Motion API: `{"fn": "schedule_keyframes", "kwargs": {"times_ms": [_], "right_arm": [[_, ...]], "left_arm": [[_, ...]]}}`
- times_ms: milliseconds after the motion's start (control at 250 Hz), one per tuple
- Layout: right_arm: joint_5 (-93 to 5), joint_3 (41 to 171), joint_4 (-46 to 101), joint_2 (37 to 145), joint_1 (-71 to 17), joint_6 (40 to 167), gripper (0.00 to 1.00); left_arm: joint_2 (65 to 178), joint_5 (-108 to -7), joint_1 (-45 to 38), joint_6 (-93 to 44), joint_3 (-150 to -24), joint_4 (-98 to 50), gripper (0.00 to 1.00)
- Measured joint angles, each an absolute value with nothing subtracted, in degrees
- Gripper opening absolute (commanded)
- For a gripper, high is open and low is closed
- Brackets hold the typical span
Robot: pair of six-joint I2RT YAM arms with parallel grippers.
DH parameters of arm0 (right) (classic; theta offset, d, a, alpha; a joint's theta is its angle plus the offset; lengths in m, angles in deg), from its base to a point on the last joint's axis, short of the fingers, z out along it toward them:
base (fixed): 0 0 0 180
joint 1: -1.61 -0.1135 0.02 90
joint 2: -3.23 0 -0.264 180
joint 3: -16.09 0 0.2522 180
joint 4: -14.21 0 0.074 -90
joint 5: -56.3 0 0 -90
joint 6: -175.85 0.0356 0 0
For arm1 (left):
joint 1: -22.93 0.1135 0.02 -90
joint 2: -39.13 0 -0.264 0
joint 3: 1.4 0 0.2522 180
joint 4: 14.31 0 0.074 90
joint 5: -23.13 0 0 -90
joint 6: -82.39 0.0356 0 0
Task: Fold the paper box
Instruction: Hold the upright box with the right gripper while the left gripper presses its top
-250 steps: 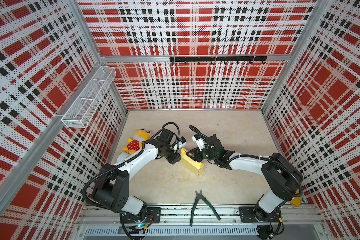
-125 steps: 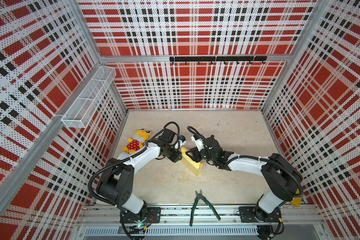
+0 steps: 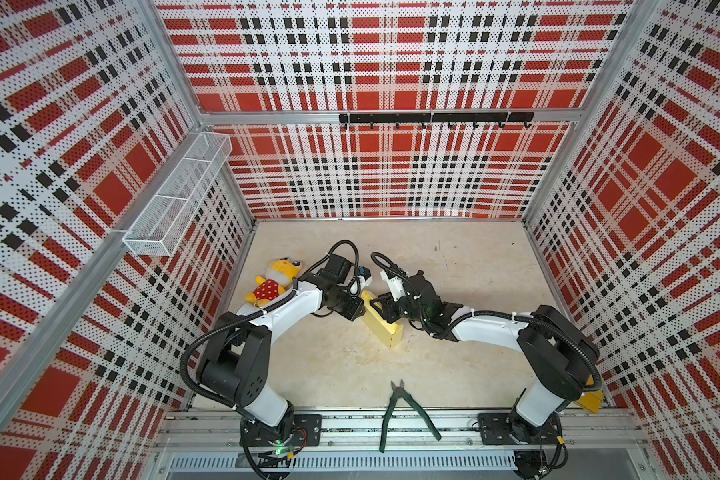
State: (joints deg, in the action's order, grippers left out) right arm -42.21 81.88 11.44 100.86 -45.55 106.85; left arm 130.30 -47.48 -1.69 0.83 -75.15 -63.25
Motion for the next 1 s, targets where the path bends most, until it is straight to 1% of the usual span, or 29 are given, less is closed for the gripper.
{"fn": "schedule_keyframes", "kwargs": {"times_ms": [160,324,520,752,880,1000], "right_arm": [[-40.1,82.5,12.4,101.0,-46.0,106.8,0.38],[-37.5,84.7,14.8,102.0,-46.8,106.0,0.38],[-35.2,85.7,16.2,102.3,-47.6,105.5,0.38],[-34.1,85.7,16.7,102.3,-47.6,105.6,0.38],[-33.8,86.0,16.7,102.6,-47.6,105.6,0.38],[-33.8,86.1,16.5,102.7,-47.7,105.9,0.38]], "left_arm": [[131.2,-47.1,-1.7,0.1,-75.9,-63.3,0.24],[132.0,-47.0,-1.7,-0.8,-76.6,-63.4,0.2],[132.5,-45.8,-1.4,-2.8,-77.1,-63.7,0.22],[132.2,-42.1,0.5,-6.2,-77.3,-63.7,0.32],[130.7,-40.0,1.6,-8.5,-77.3,-63.6,0.35],[128.9,-37.1,3.5,-12.5,-77.3,-62.5,0.46]]}}
